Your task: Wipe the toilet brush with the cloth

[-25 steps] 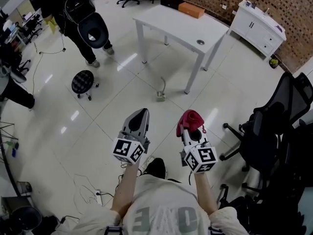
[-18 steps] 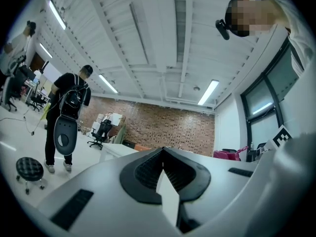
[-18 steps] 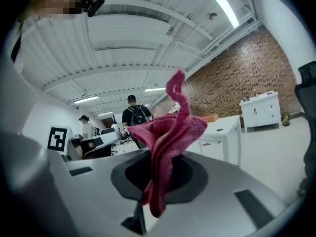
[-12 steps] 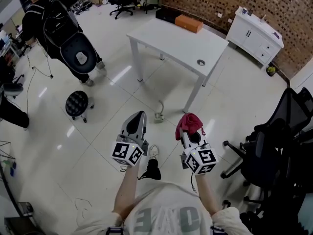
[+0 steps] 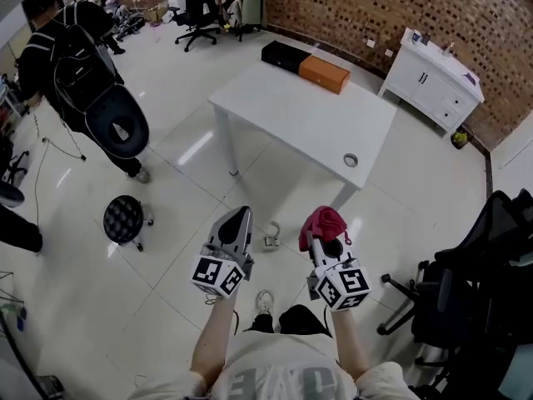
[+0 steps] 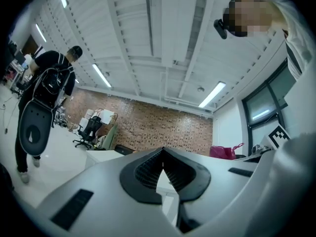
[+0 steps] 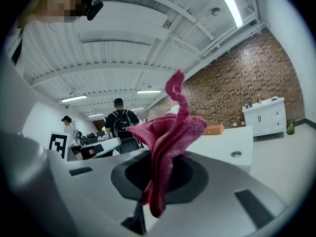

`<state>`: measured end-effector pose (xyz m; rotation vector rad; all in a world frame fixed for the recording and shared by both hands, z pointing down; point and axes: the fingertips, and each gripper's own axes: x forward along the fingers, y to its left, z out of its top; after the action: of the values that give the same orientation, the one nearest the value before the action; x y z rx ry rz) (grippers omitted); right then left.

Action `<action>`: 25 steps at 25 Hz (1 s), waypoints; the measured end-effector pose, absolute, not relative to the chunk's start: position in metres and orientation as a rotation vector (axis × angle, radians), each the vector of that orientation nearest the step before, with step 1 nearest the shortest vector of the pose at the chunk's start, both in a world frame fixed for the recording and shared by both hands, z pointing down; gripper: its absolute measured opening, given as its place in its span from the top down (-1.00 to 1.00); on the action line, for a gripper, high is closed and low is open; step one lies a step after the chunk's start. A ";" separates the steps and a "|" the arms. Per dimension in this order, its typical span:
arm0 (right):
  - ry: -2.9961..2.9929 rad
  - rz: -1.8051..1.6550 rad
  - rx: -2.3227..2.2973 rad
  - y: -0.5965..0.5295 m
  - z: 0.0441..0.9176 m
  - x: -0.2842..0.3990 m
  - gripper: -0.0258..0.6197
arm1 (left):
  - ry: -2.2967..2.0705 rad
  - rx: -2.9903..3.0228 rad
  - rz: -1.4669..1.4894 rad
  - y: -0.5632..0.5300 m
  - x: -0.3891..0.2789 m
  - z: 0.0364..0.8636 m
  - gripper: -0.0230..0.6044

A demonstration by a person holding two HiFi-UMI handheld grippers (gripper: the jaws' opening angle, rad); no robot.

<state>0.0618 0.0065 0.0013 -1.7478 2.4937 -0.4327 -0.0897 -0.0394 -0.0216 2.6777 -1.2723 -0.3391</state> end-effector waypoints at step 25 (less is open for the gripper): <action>2.484 -0.289 -1.616 -0.142 0.429 0.109 0.83 | -1.347 2.678 -0.302 -0.187 -0.071 0.434 0.91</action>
<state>0.1092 -0.1416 0.4295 -1.6161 2.4845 -0.2887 -0.0707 -0.1874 0.4342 2.6778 -1.3466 -0.3017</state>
